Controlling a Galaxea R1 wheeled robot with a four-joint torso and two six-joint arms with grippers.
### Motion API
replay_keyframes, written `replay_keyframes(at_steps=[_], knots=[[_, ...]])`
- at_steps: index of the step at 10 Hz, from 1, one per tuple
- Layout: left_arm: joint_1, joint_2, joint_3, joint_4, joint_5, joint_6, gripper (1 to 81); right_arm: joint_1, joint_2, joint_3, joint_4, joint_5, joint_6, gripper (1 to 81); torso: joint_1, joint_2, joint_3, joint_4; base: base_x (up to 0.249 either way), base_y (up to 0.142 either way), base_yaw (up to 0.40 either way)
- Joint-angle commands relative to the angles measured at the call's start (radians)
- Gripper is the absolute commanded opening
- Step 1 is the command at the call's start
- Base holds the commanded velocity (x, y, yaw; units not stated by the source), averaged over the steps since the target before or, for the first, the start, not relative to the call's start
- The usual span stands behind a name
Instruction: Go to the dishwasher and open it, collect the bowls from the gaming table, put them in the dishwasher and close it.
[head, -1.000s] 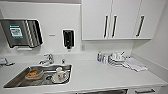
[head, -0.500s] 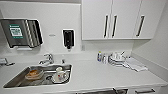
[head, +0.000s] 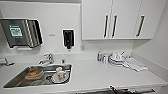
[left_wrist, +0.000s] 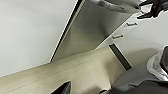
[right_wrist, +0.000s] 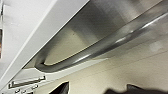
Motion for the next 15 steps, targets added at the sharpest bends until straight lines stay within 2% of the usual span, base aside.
replay_keyframes(at_steps=[1,4,6,13,14,15], knots=[[-0.086,-0.043,0.015,0.004,0.020,-0.004,81.1,0.217,0.083,-0.174,0.014,-0.101,0.076,81.1,0.000,0.000,0.000,0.000,0.000,0.000,0.000],[-0.084,-0.036,0.014,0.004,0.022,-0.003,81.1,0.238,0.143,-0.304,0.017,-0.147,0.080,81.1,0.000,0.000,0.000,0.000,0.000,0.000,0.000],[-0.086,-0.033,0.008,0.005,0.022,-0.003,81.1,0.231,0.166,-0.366,0.015,-0.149,0.079,81.1,0.001,0.000,0.000,0.000,0.000,0.000,0.000],[-0.086,-0.027,0.008,0.011,0.022,-0.003,81.1,0.211,0.175,-0.381,0.008,-0.147,0.079,81.1,0.001,0.001,-0.001,0.000,0.000,0.000,0.000],[-0.084,-0.024,0.008,0.014,0.022,-0.003,81.1,0.208,0.174,-0.383,0.008,-0.147,0.079,81.1,0.066,-0.099,-0.001,0.000,0.000,0.000,0.000],[-0.086,-0.024,0.008,0.014,0.022,-0.003,81.1,0.206,0.174,-0.383,0.008,-0.147,0.079,81.1,0.070,-0.105,-0.001,0.000,0.000,0.000,0.000]])
